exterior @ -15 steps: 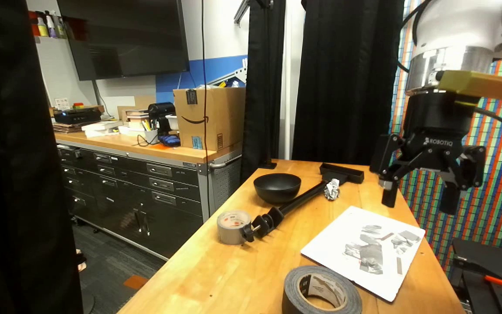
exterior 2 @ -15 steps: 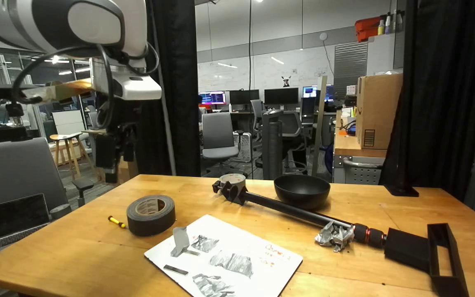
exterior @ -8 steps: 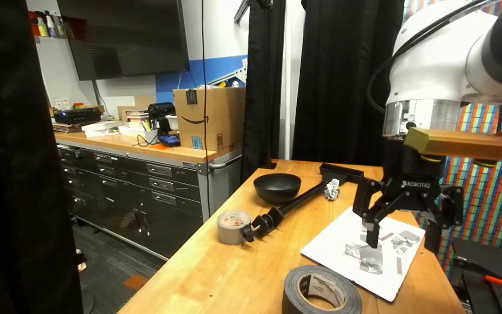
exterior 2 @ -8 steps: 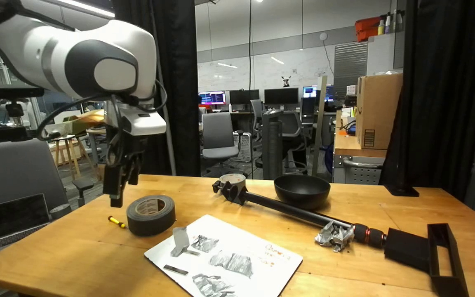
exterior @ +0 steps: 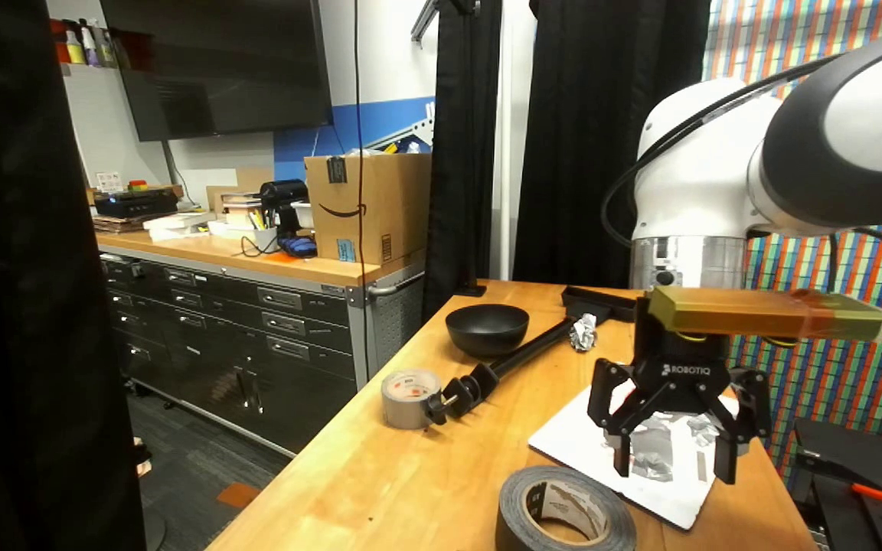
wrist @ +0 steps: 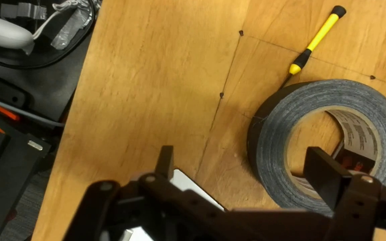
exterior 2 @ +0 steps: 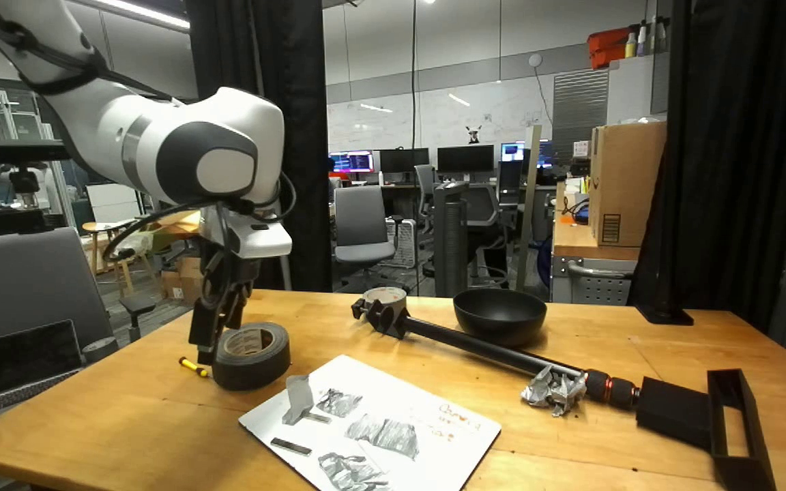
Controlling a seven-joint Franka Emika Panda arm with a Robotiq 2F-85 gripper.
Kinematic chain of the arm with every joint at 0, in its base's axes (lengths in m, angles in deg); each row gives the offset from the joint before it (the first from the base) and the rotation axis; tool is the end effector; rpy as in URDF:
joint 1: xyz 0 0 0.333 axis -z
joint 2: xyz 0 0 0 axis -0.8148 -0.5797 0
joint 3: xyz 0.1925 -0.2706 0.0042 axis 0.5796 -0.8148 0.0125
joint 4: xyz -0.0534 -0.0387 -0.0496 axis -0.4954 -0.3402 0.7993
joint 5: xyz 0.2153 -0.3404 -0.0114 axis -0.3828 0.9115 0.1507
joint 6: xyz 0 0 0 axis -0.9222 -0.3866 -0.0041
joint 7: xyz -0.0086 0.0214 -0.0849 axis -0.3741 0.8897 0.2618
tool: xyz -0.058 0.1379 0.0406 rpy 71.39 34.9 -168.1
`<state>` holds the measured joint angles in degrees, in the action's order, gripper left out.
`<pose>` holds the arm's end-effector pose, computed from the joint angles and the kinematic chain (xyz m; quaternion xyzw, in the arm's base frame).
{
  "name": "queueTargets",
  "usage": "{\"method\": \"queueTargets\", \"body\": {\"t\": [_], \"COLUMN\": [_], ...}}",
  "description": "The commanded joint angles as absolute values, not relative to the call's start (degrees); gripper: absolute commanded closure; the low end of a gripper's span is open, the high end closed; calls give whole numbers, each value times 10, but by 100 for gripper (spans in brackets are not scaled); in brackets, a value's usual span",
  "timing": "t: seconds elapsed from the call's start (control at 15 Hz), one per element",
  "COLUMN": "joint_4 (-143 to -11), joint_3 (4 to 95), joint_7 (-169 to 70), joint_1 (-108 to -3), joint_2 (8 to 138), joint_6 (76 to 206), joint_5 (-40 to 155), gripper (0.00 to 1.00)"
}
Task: Put the gray tape in the black bowl
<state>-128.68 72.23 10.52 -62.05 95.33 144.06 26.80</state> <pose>0.4039 0.2200 0.2755 -0.8642 0.4829 0.1052 0.0945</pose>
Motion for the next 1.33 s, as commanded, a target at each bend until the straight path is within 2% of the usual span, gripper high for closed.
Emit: {"method": "queueTargets", "body": {"t": [0.0, 1.27], "joint_4": [-1232, -1198], "joint_3": [701, 674], "joint_7": [139, 82], "joint_1": [-637, -654], "joint_2": [890, 806], "joint_6": [1445, 1447], "joint_5": [293, 212], "gripper": [0, 0]}}
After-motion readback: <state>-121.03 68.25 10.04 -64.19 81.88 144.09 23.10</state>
